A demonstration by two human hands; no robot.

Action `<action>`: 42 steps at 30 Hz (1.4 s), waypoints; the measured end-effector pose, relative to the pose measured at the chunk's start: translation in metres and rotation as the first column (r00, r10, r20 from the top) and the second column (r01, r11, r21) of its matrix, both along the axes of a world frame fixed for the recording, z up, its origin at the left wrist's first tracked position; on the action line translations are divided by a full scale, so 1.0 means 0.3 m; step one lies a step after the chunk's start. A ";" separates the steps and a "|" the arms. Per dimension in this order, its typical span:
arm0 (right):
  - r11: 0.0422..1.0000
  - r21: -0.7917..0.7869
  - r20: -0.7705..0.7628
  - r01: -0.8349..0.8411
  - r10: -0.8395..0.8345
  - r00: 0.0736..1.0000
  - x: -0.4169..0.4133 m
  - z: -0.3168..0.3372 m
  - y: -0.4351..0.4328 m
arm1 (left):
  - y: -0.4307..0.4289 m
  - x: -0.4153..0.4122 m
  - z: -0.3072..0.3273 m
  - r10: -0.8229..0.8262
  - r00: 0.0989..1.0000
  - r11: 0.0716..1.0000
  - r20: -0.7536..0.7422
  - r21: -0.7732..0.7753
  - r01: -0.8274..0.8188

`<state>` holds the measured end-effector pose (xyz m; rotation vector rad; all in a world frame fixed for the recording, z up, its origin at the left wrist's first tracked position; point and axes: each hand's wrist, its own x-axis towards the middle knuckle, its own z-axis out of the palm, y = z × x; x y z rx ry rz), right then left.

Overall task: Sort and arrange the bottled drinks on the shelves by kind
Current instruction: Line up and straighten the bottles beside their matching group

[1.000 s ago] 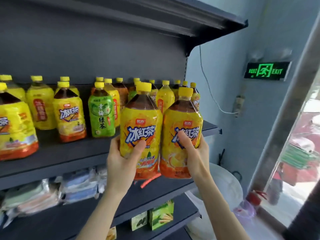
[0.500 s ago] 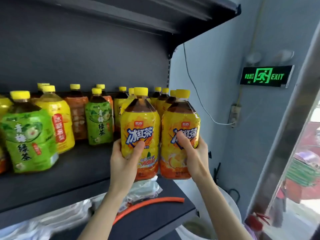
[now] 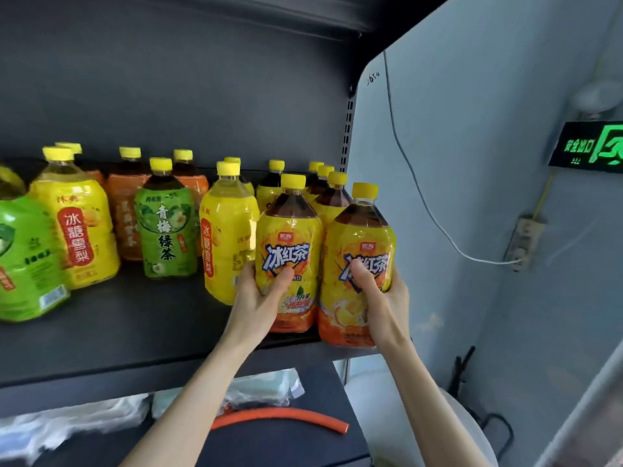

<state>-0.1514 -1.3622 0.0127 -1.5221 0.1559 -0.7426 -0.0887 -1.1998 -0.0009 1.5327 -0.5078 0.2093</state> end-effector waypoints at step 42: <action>0.968 -0.248 -0.035 -0.049 0.042 0.999 0.156 -0.067 0.174 | 0.223 0.112 -0.014 -0.184 0.978 0.946 -0.100 0.250 0.204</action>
